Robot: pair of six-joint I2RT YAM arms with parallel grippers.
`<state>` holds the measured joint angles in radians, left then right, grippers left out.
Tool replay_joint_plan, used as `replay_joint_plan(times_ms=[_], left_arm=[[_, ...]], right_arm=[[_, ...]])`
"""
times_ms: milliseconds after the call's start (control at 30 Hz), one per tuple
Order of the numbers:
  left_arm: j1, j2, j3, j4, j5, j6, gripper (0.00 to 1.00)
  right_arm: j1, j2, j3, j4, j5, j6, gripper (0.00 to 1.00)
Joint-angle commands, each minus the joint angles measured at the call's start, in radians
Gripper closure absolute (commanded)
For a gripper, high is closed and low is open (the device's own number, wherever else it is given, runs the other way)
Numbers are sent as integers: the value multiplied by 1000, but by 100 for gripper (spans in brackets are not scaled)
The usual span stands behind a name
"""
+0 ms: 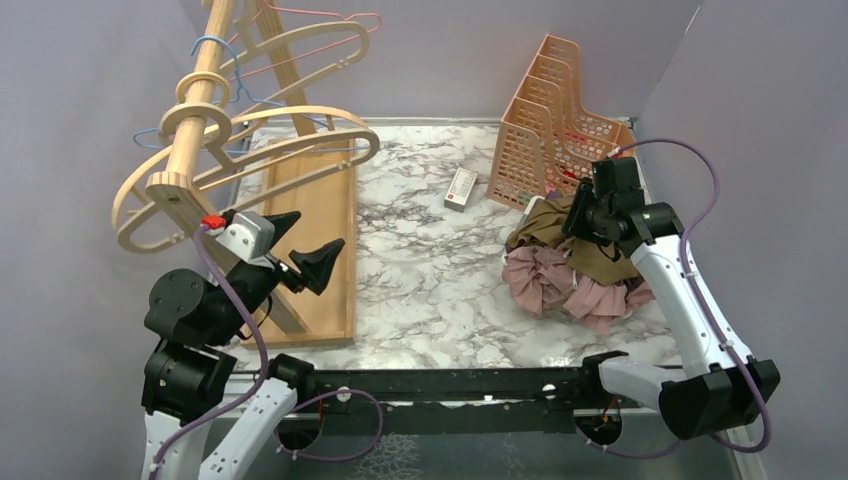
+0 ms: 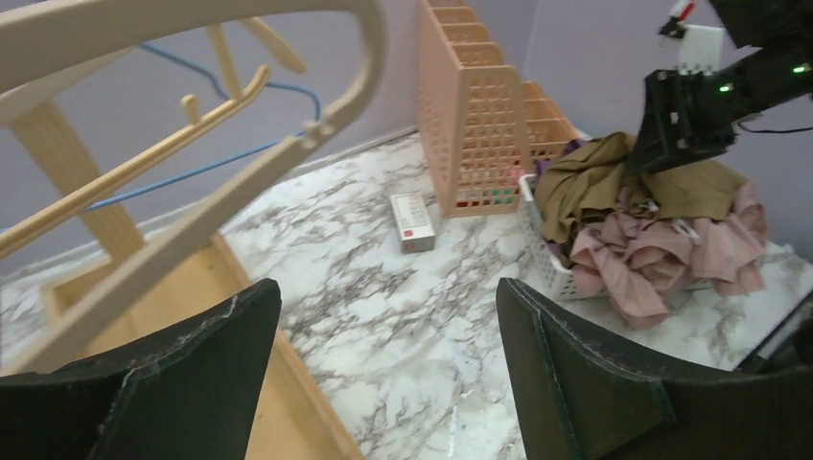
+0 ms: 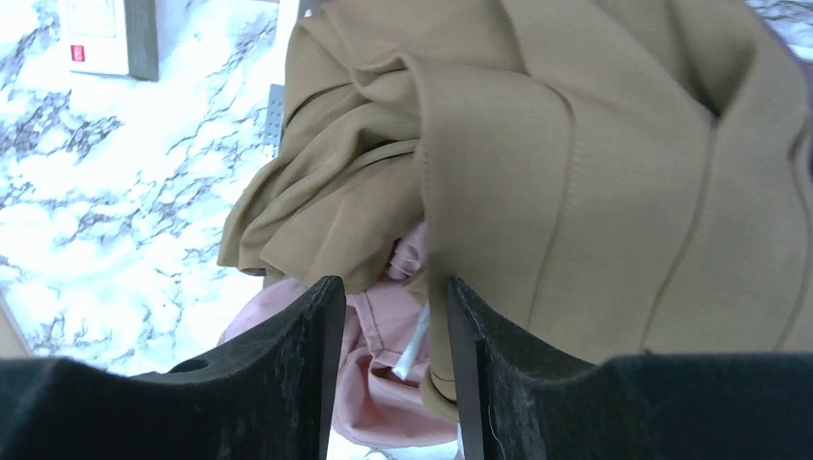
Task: Place the skirt on the hanger
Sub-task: Adjust the clothesline at the center of the board.
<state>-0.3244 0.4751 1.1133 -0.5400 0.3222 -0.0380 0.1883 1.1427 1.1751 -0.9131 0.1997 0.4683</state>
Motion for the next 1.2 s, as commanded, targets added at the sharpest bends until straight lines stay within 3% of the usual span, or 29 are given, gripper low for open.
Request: replay_joint_plan(times_ms=[0,100,200,400,600,767,967,1167], left_arm=[[-2,-15,-4,-125,-265,-29,20],[-3,4,13,-184,-449,-40,31],[-4,6,25,-219,-599,-23,34],[-4,50,57,-305,-863,-38,36],[-5,17,58,-294,-683,-29,33],[-5,-48,34,-290,-572,-54,30],[-5,-103,-28,-310,-459,-184,29],[-5,-129,-46,-365,-393,-243,26]], right_arm=[[-4,36,31,51,-120,-34,52],[0,54,39,76,-197,-48,52],[35,58,32,126,-256,-45,52],[263,74,15,235,-207,47,52],[582,167,-33,399,-154,128,50],[775,418,28,547,-198,187,40],[826,746,294,606,-184,363,32],[827,997,577,629,-144,371,27]])
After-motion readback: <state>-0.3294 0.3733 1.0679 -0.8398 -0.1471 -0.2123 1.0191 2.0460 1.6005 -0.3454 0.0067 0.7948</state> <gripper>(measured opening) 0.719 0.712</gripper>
